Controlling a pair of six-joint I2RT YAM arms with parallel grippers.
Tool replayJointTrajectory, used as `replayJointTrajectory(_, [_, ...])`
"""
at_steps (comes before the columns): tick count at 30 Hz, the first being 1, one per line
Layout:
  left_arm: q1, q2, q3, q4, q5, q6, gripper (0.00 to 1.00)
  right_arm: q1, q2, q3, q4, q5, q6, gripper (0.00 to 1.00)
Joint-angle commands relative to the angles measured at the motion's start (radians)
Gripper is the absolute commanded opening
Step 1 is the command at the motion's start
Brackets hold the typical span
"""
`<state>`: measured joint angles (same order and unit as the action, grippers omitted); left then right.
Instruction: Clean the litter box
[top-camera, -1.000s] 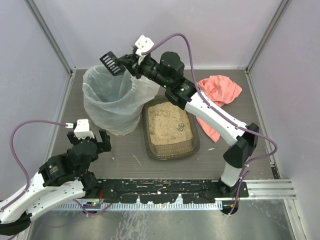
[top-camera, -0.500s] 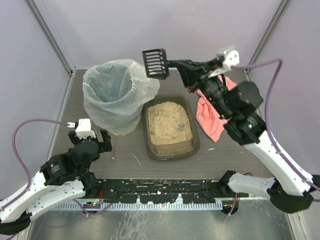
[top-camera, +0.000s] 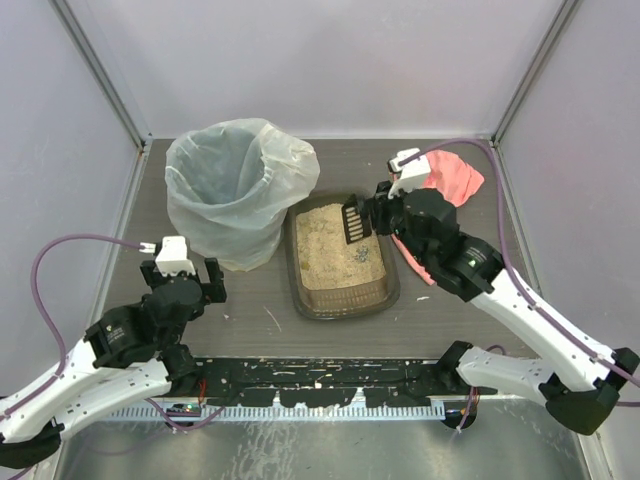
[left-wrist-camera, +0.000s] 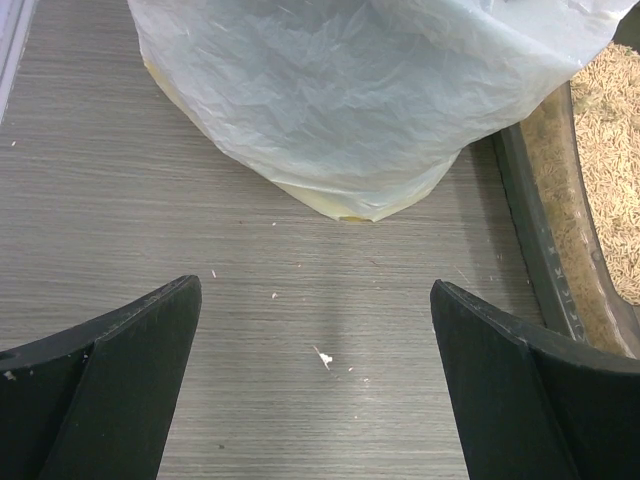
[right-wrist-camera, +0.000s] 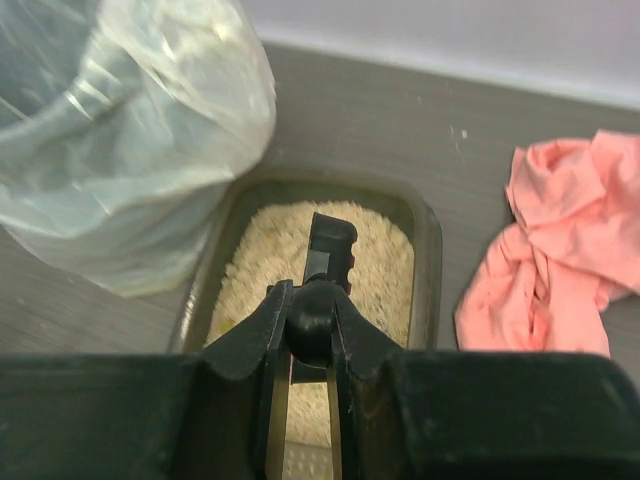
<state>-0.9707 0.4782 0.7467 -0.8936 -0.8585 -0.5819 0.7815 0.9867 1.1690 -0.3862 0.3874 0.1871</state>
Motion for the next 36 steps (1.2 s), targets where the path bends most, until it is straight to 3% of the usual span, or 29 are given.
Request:
replayJointTrajectory(1, [-0.004,0.006,0.009,0.045,-0.001,0.013,1.00,-0.004,0.044,0.003,-0.070,0.043,0.046,0.01])
replayJointTrajectory(18, [-0.004,-0.026,0.005,0.044,0.001,0.012,0.99,-0.004,0.542,0.247,-0.059,0.270,-0.151,0.01])
replayJointTrajectory(36, [-0.004,-0.024,0.002,0.050,0.007,0.017,0.99,-0.008,0.681,0.257,-0.001,0.173,-0.123,0.01])
